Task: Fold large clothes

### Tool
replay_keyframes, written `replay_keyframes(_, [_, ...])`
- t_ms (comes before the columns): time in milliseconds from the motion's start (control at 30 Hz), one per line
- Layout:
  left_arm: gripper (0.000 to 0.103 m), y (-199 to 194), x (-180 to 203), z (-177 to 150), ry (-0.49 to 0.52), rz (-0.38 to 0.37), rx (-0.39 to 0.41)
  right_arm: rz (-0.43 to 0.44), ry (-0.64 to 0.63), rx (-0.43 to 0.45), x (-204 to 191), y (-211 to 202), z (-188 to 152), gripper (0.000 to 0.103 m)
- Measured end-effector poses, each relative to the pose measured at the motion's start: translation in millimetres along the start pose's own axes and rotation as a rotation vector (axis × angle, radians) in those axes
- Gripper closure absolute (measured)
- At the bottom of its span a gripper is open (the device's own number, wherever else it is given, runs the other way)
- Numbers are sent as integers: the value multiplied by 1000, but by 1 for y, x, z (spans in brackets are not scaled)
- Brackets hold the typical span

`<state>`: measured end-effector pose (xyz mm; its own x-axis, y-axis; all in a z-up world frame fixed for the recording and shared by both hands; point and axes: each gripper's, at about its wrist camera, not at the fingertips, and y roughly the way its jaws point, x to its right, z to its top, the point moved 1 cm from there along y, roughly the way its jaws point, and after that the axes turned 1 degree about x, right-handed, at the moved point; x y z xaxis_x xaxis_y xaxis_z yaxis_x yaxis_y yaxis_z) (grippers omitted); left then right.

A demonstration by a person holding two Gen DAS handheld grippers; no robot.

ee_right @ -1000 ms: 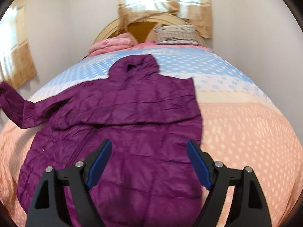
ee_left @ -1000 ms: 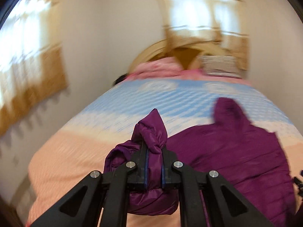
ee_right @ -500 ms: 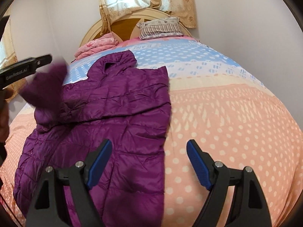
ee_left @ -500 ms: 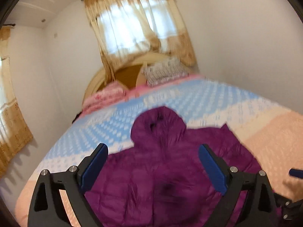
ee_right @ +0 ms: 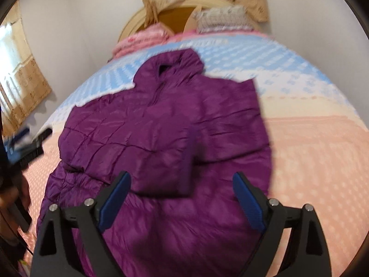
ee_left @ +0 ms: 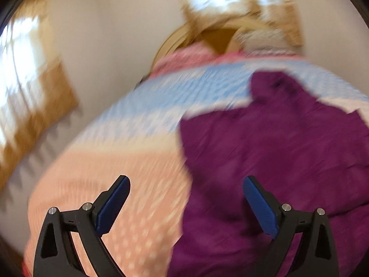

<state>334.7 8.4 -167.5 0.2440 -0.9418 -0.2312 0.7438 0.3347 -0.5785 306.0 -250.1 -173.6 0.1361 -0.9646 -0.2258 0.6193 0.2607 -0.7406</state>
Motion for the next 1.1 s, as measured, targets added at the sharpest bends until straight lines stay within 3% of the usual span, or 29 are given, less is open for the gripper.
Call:
replay_keyframes(33, [5,13,-7,-11,-27,4,-47,3,-4,-38,-2,14,2,42])
replay_keyframes(67, [4,26,-12,-22,-46,22,-96,12,-8,-61,-3,20,3,81])
replay_keyframes(133, [4,45,-20,-41,-68,42,-178,4,-8,-43,-1,19,8,87])
replay_keyframes(300, [4,49,-38,-54,-124,40,-202,-88,50,84,24,-12,28,92])
replay_keyframes(533, [4,49,-29,-56,-56,55,-201,-274,64,89,58,11,36,92])
replay_keyframes(633, [4,47,-31,-53,-54,34,-207,-261,82,51,62,25,38,85])
replay_keyframes(667, [4,46,-33,-51,-61,22,-213,-256,86,51,63,22,38,80])
replay_keyframes(767, [4,38,-43,-29,-71,5,-173,-291,89,98,63,0,34,32])
replay_keyframes(833, [4,35,-50,-3,-84,-3,-118,-327,76,147,61,-16,36,31])
replay_keyframes(900, [4,43,-50,23,-92,-29,-95,-301,64,169,56,-27,43,31])
replay_keyframes(1000, [4,72,-46,60,-115,-42,-98,-239,29,132,44,-18,58,31])
replay_keyframes(1100, [4,111,-35,93,-128,-81,-126,-307,-26,109,36,1,71,26])
